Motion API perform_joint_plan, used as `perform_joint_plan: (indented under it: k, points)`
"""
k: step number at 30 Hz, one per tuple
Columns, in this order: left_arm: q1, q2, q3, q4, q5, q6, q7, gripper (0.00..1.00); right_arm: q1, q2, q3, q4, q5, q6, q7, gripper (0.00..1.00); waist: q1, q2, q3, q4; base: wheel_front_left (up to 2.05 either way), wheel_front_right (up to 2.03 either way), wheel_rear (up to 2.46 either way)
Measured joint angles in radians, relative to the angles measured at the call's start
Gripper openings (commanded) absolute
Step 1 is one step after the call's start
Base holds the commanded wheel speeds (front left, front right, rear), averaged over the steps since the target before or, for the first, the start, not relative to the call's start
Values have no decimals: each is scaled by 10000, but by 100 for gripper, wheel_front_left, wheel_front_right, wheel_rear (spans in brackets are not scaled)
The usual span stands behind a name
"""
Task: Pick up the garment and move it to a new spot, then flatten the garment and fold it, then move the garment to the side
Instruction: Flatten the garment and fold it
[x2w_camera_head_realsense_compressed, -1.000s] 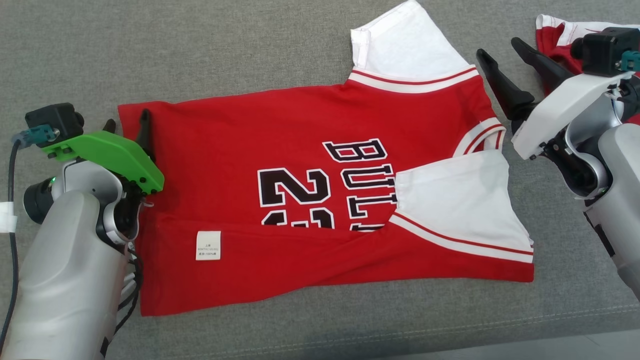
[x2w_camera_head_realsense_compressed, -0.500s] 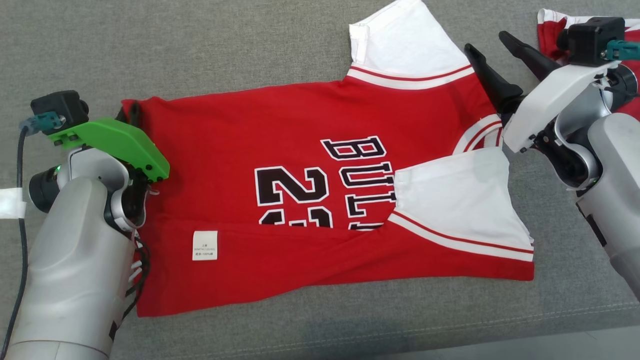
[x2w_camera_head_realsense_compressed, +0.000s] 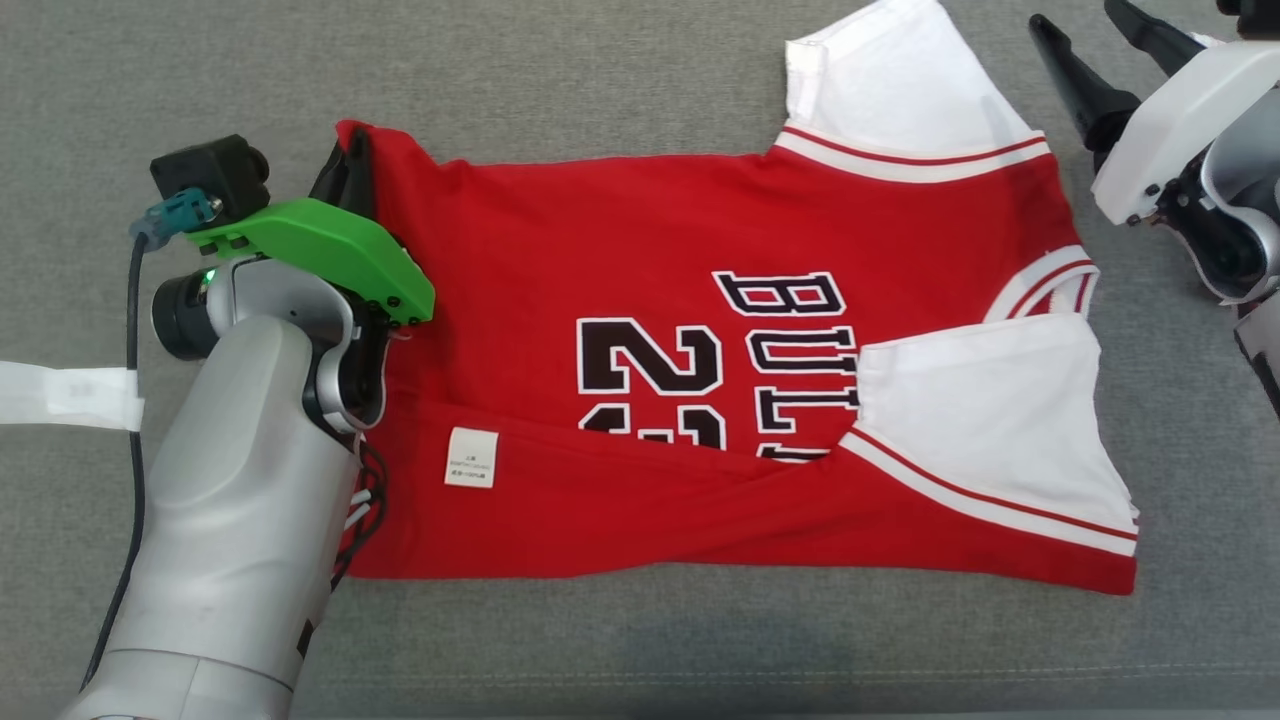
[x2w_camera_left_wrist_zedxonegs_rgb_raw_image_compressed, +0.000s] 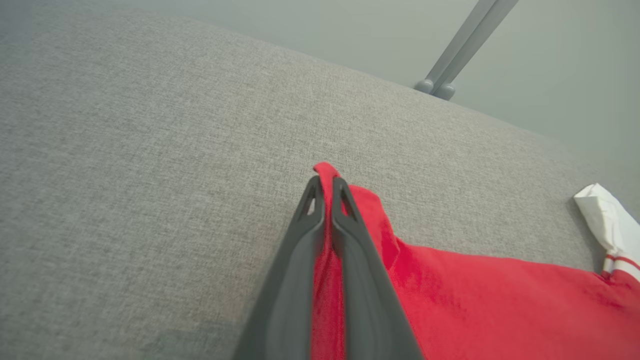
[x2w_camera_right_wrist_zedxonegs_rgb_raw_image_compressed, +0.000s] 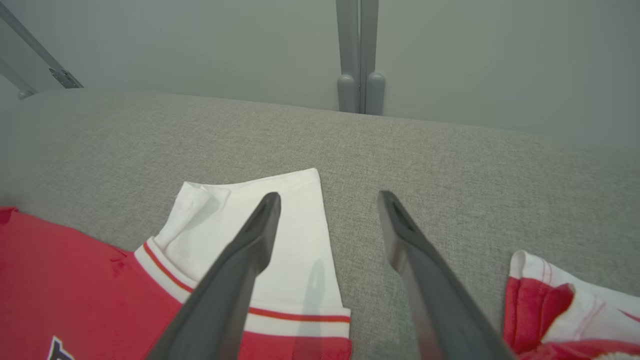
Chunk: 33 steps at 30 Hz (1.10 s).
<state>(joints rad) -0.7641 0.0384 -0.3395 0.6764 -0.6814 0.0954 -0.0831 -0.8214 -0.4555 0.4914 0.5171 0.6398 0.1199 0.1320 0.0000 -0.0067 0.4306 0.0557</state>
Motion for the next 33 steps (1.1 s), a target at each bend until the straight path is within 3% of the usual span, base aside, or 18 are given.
perform_joint_plan:
  k: [16, 31, 33]
  points:
    - [424, -213, -846, -802, -111, -652, -1129, 0, -1081, -134, -88, 1388, -318, -481, 627, 100, 0, 0, 635, 1618, 0, 0, 0]
    - [475, -213, -1388, -1034, -579, -788, -1379, 0, -1743, -79, 8, 2523, -558, -589, 535, 100, 0, 0, 1233, 2058, 0, 0, 0]
    - [476, -213, -1465, -1039, -648, -788, -1379, 0, -1787, -50, 17, 2621, -558, -571, 531, 54, 0, 0, 1252, 2064, 0, 0, 0]
